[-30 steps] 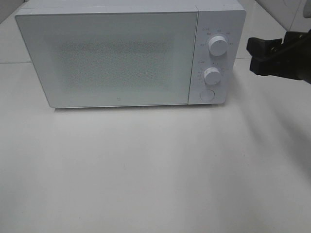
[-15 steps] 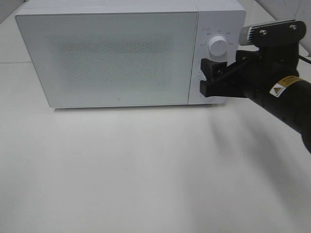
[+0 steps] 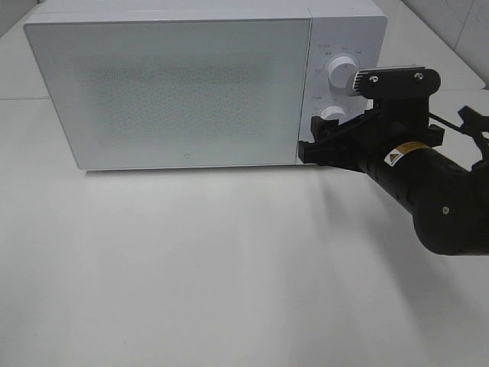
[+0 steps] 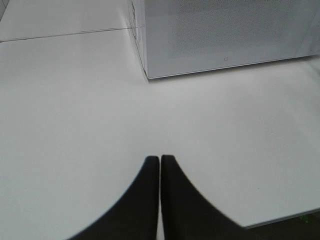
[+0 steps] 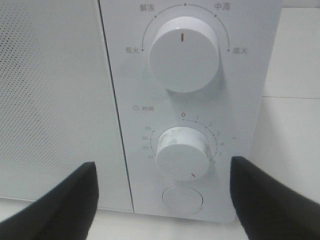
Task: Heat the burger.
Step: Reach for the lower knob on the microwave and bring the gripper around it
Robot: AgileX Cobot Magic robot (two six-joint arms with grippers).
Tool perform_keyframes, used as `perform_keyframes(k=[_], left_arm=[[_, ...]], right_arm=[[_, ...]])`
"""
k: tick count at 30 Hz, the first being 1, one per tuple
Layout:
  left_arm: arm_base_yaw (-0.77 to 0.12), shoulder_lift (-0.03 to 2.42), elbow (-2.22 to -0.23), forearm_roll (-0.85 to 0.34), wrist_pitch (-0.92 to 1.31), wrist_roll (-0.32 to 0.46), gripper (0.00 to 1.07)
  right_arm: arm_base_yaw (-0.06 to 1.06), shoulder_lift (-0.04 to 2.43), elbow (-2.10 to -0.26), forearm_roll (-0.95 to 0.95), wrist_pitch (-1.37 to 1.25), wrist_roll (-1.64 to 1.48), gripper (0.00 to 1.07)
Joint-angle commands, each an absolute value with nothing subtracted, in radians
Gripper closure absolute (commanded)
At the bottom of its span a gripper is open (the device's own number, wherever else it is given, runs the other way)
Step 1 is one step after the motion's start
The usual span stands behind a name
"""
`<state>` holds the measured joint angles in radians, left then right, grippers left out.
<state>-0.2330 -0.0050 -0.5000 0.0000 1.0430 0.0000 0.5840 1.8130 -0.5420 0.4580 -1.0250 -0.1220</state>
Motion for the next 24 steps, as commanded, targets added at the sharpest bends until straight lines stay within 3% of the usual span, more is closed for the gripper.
perform_keyframes(k=[1,24], left_arm=[[-0.233,-0.010,-0.498,-0.010,1.032,0.006,1.06],[-0.233,-0.010,-0.498,-0.010,1.032,0.007,1.06]], right_arm=[[0.584,1.849,-0.552,0.462,-1.141,-0.140,0.39],[0.577,1.930,-0.613,0.394,-1.186,-0.152,0.39]])
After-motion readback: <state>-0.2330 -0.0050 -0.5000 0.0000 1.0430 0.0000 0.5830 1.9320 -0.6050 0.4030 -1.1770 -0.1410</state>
